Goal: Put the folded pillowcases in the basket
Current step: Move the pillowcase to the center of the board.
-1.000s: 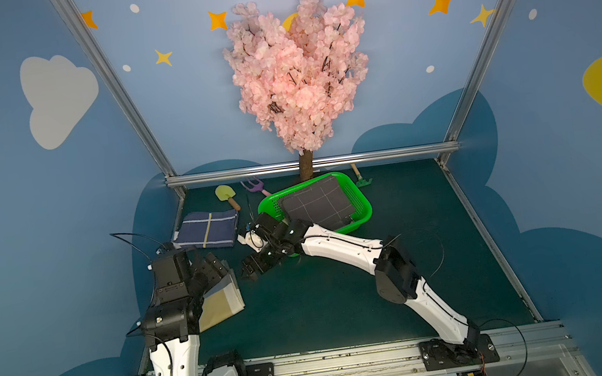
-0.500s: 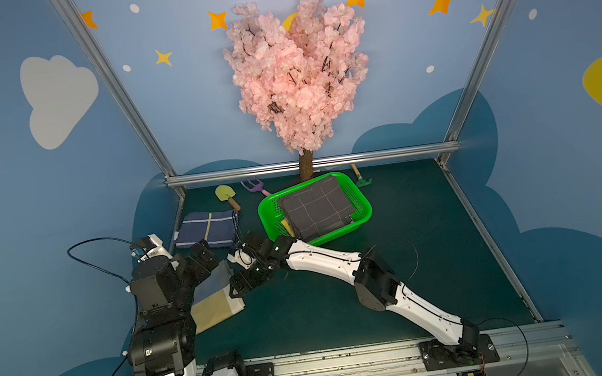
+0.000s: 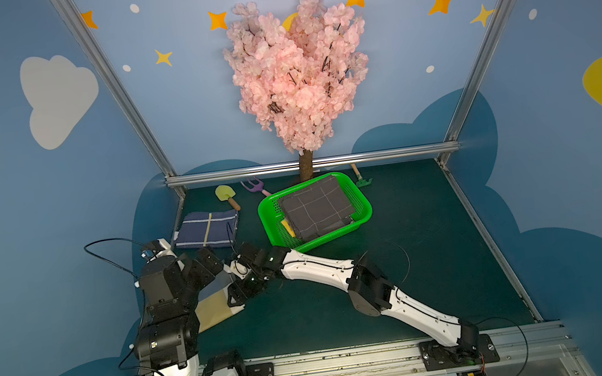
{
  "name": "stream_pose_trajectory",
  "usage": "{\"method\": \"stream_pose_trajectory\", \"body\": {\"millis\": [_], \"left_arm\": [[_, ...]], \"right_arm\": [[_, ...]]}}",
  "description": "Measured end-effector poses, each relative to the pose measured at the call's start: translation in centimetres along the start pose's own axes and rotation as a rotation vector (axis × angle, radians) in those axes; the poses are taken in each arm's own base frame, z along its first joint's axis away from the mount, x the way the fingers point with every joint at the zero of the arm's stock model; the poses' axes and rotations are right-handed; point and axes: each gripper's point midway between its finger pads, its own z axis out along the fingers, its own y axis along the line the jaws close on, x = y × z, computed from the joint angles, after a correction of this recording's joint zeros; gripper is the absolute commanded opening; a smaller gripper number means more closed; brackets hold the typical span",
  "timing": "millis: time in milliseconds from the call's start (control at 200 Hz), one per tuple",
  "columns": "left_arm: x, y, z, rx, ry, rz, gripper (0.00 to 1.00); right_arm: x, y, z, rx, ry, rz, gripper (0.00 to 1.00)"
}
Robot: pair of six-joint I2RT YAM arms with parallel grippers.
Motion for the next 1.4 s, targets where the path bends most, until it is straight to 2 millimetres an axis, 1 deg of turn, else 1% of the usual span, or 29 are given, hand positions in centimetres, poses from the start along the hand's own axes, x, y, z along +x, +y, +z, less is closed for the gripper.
{"method": "stream_pose_trajectory", "body": {"millis": [70, 185, 230, 255, 260, 285, 451, 551, 616, 751, 976, 1141, 1216, 1317, 1397], "left_arm": [[0.0, 0.0, 0.0, 0.0, 0.0, 0.001, 0.98], [0.1, 0.0, 0.0, 0.0, 0.0, 0.002, 0.98], [0.1, 0.0, 0.0, 0.0, 0.0, 0.003, 0.98], [0.1, 0.0, -0.1, 0.0, 0.0, 0.003, 0.98], [0.1, 0.0, -0.1, 0.0, 0.0, 0.004, 0.98], [0.1, 0.0, -0.1, 0.0, 0.0, 0.004, 0.99], [0.1, 0.0, -0.1, 0.0, 0.0, 0.005, 0.99], [0.2, 0.0, 0.0, 0.003, 0.003, 0.004, 1.0], [0.4, 0.0, 0.1, 0.009, 0.012, 0.004, 1.0], [1.7, -0.1, 1.0, 0.026, 0.051, -0.012, 1.0], [5.6, 0.3, 3.1, 0.051, 0.169, -0.07, 1.0], [7.0, 0.1, 3.7, 0.078, 0.218, -0.116, 1.0], [7.8, 0.0, 4.1, 0.087, 0.239, -0.142, 1.0], [9.8, 0.1, 4.7, 0.108, 0.295, -0.182, 1.0], [11.6, -0.1, 5.3, 0.133, 0.358, -0.209, 1.0]], "right_arm": [[0.1, -0.2, 0.3, 0.002, 0.003, 0.004, 0.46], [0.5, -0.5, 0.8, 0.009, 0.01, 0.015, 0.23], [0.6, -0.6, 1.0, 0.013, 0.011, 0.011, 0.11], [0.7, -0.6, 1.1, 0.014, 0.012, 0.018, 0.07], [0.7, -0.7, 1.1, 0.015, 0.012, 0.014, 0.04], [0.7, -0.7, 1.1, 0.016, 0.012, 0.025, 0.0], [0.6, -0.8, 1.1, 0.025, 0.008, 0.021, 0.0], [0.8, -1.5, 1.0, 0.043, 0.008, 0.03, 0.0], [1.3, -2.0, 0.4, 0.061, 0.015, 0.042, 0.0], [2.7, -3.4, -2.3, 0.113, 0.043, 0.091, 0.0], [5.6, -6.4, -7.7, 0.191, 0.072, 0.175, 0.0], [8.4, -8.8, -11.4, 0.229, 0.078, 0.24, 0.0], [10.2, -9.5, -12.9, 0.238, 0.079, 0.269, 0.0], [12.2, -11.0, -14.9, 0.262, 0.077, 0.324, 0.0], [13.1, -12.3, -16.5, 0.281, 0.065, 0.363, 0.0]]}}
